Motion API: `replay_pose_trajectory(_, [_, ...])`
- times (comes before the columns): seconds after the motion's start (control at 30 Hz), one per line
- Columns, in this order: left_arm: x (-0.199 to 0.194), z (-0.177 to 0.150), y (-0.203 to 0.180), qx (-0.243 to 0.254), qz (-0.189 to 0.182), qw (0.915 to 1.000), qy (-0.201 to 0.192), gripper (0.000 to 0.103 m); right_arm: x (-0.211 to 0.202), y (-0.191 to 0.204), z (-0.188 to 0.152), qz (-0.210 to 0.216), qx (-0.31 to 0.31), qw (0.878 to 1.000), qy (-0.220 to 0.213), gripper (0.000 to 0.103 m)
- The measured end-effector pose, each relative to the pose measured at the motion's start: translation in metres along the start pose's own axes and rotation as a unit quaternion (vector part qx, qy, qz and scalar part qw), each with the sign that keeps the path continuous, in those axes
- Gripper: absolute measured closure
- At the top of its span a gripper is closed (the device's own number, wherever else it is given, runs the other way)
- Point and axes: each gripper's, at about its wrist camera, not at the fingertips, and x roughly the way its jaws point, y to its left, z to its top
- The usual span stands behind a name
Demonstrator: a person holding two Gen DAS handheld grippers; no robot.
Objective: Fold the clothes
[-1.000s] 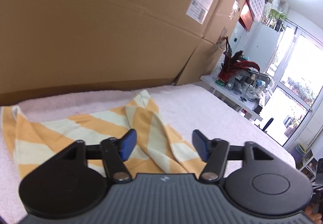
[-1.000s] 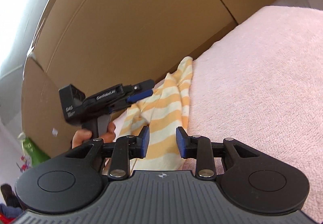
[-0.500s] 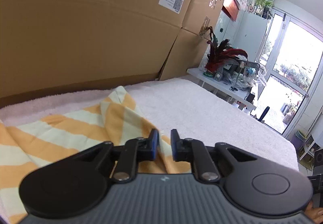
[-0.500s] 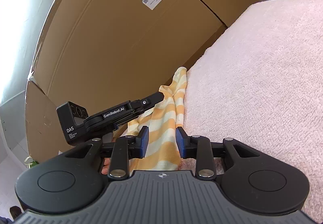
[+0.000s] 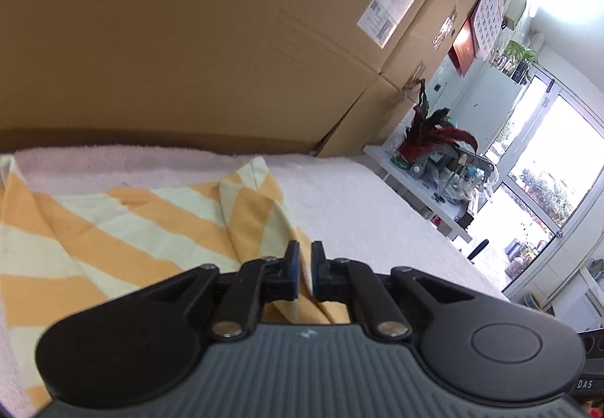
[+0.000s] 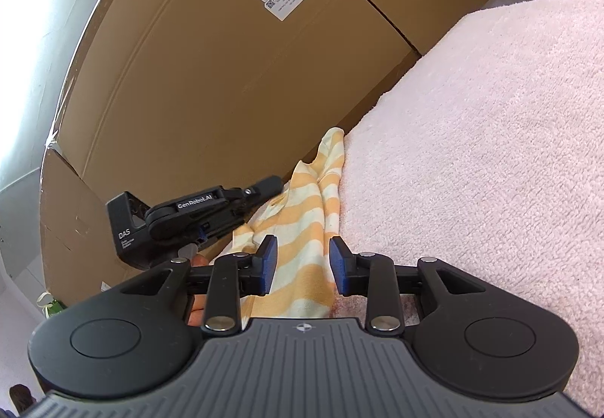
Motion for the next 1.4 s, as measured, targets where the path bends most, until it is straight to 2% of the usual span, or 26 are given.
replay_pose_trajectory(0.03, [0.002,-0.002,-0.003,0.005,-0.002,1.0000,0.004,0.086,0.000,0.000,0.000,-0.001,-0.001,1.000,0.000,0.071])
replay_pose_trajectory(0.07, [0.003,-0.003,-0.007,0.016,-0.002,0.9999,0.003,0.067,0.001,0.000,0.000,-0.004,-0.004,1.000,0.002,0.071])
replay_pose_trajectory(0.13, [0.005,-0.008,-0.016,0.037,0.003,0.9993,0.005,0.058,0.002,0.003,0.001,-0.011,-0.013,1.000,0.007,0.071])
replay_pose_trajectory(0.2, [0.010,-0.012,-0.021,0.054,0.009,0.9984,0.016,0.063,0.003,0.003,0.001,-0.013,-0.015,1.000,0.006,0.071])
replay_pose_trajectory(0.23, [0.011,-0.013,-0.024,0.061,0.012,0.9979,0.016,0.086,0.003,0.002,0.001,-0.012,-0.012,1.000,0.005,0.071])
replay_pose_trajectory(0.27, [0.010,-0.013,-0.026,0.068,0.012,0.9976,0.012,0.103,0.002,0.001,0.001,-0.009,-0.010,1.000,0.003,0.071])
replay_pose_trajectory(0.43, [-0.003,-0.009,-0.022,0.061,0.009,0.9978,-0.024,0.103,0.002,-0.001,0.001,-0.005,-0.003,1.000,-0.002,0.071])
replay_pose_trajectory(0.57, [-0.006,-0.006,-0.015,0.042,0.005,0.9988,-0.025,0.103,0.002,0.002,0.003,-0.011,-0.007,1.000,0.005,0.071])
replay_pose_trajectory(0.63, [-0.008,-0.005,-0.013,0.038,0.000,0.9990,-0.023,0.103,-0.001,0.003,0.005,-0.005,0.000,1.000,0.013,0.065])
replay_pose_trajectory(0.7, [-0.011,-0.003,-0.011,0.035,-0.007,0.9991,-0.021,0.103,-0.005,0.005,0.010,0.005,0.003,0.999,0.032,0.065])
replay_pose_trajectory(0.97, [-0.023,0.000,-0.008,0.044,-0.008,0.9986,-0.027,0.103,-0.027,0.024,0.005,0.026,-0.056,0.992,0.110,0.064])
replay_pose_trajectory(1.07, [-0.026,0.001,-0.008,0.050,-0.010,0.9983,-0.029,0.103,-0.028,0.034,-0.003,0.025,-0.098,0.989,0.113,0.064])
replay_pose_trajectory(1.1, [-0.028,0.002,-0.007,0.052,-0.012,0.9981,-0.030,0.103,-0.027,0.036,-0.004,0.027,-0.108,0.988,0.106,0.065])
replay_pose_trajectory(1.2, [-0.036,0.004,-0.005,0.056,-0.022,0.9974,-0.040,0.103,-0.022,0.040,-0.003,0.036,-0.131,0.986,0.096,0.083])
replay_pose_trajectory(1.3, [-0.041,0.006,-0.001,0.053,-0.025,0.9973,-0.046,0.103,-0.018,0.042,-0.001,0.049,-0.144,0.984,0.095,0.092])
replay_pose_trajectory(1.37, [-0.038,0.005,0.002,0.049,-0.016,0.9979,-0.040,0.103,-0.015,0.043,-0.002,0.044,-0.150,0.983,0.097,0.091])
replay_pose_trajectory(1.4, [-0.036,0.005,0.004,0.047,-0.011,0.9982,-0.036,0.103,-0.013,0.042,-0.002,0.035,-0.150,0.983,0.099,0.088])
